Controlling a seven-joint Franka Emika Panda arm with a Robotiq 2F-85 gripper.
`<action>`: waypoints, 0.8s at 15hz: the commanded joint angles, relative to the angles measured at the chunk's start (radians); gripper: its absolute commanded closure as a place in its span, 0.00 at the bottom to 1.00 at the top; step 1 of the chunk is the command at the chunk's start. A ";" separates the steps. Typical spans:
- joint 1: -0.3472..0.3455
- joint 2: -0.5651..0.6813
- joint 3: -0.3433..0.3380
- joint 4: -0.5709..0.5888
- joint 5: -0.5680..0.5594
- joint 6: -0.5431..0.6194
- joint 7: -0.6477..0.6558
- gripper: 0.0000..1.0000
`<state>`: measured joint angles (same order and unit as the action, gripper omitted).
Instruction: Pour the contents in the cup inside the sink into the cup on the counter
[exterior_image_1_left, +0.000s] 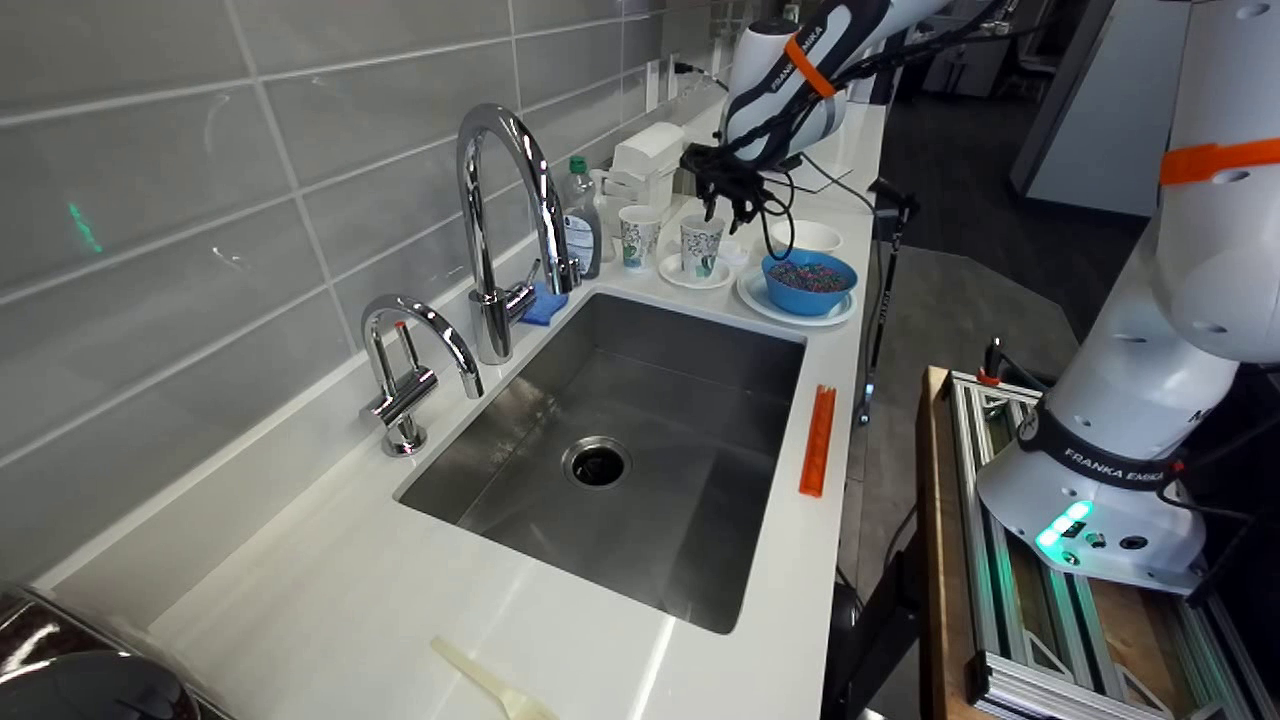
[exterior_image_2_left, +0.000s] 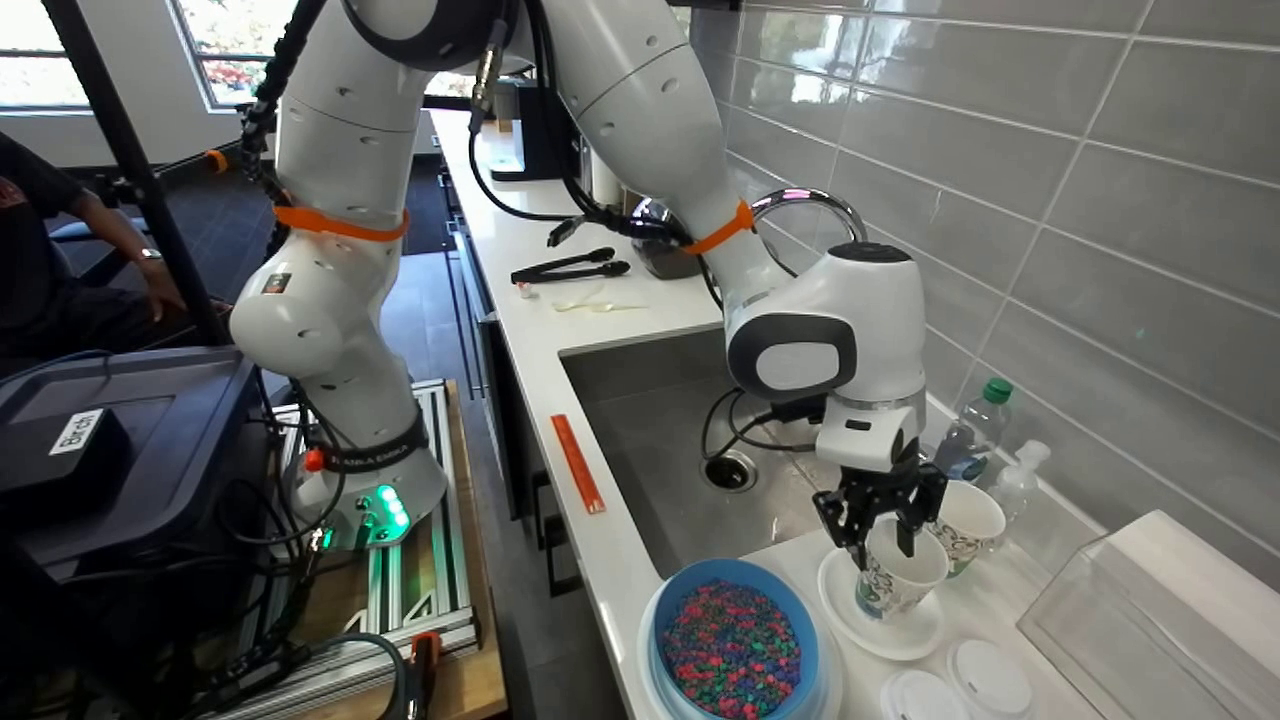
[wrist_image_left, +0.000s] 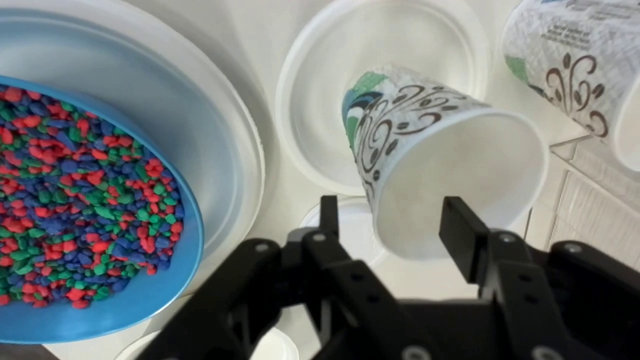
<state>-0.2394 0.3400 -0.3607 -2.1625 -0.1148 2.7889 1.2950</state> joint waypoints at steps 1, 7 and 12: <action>0.013 -0.001 -0.014 0.000 0.055 0.022 -0.037 0.11; 0.015 -0.073 -0.039 -0.040 0.056 0.038 -0.062 0.00; -0.006 -0.173 -0.035 -0.113 0.013 0.106 -0.311 0.00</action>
<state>-0.2378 0.2540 -0.4017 -2.1882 -0.0951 2.8402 1.1363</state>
